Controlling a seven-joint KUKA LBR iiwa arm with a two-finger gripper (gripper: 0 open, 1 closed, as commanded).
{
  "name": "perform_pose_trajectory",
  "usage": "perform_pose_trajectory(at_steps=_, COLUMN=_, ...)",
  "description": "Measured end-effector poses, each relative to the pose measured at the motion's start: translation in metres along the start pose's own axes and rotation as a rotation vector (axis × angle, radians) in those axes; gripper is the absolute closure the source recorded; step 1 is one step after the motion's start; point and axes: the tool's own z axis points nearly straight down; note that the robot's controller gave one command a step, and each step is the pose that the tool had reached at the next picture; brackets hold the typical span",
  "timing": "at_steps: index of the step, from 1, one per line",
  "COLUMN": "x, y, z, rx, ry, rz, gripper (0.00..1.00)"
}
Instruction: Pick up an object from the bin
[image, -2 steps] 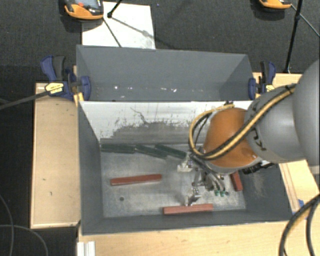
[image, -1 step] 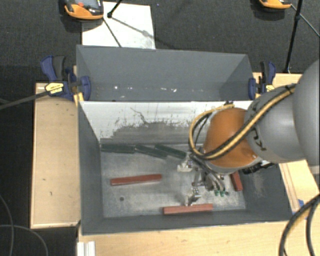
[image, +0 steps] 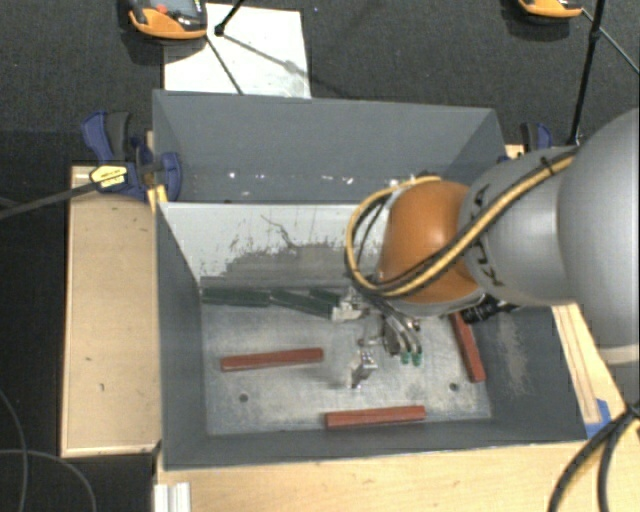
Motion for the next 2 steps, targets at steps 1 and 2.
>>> perform_pose_trajectory(at_steps=1, x=-0.0098, y=0.0146, z=-0.0079, rx=-0.002, ry=-0.004, rz=0.001, gripper=0.00)
perform_pose_trajectory(at_steps=2, x=-0.0048, y=0.0230, z=-0.0066, rx=-0.005, ry=-0.003, rz=-0.010, gripper=0.00)
